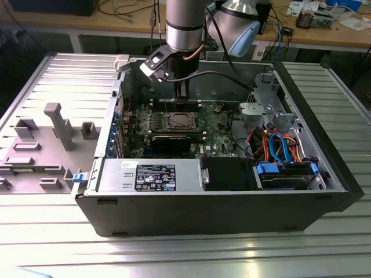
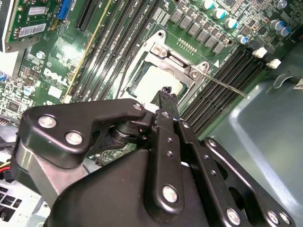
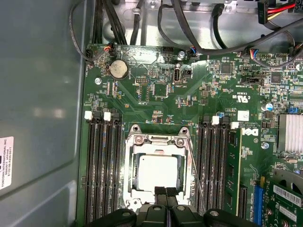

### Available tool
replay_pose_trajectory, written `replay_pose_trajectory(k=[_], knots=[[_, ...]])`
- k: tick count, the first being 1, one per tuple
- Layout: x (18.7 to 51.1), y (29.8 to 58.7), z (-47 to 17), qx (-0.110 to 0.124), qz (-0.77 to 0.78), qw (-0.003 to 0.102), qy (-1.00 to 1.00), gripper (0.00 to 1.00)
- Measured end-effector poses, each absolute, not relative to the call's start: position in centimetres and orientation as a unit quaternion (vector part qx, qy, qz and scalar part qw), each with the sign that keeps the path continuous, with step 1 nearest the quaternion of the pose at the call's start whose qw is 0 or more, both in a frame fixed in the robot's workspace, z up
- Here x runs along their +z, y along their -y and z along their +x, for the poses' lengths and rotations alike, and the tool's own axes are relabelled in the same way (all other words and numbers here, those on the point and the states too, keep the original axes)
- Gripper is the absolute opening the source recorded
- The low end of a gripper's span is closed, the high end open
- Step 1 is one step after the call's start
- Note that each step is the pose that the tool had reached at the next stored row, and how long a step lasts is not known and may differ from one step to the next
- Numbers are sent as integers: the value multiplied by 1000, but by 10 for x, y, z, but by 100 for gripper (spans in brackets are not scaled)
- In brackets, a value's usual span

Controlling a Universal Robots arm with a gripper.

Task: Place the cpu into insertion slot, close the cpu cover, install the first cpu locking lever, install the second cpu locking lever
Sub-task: 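Install the first cpu locking lever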

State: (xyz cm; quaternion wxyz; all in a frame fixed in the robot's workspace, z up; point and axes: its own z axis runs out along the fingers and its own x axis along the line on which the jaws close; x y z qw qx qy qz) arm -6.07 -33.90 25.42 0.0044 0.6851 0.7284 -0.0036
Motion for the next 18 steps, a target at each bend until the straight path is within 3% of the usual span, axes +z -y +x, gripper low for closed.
replay_pose_trajectory(k=[18], knots=[[254, 339, -60, -3, 641, 5, -768, 11]])
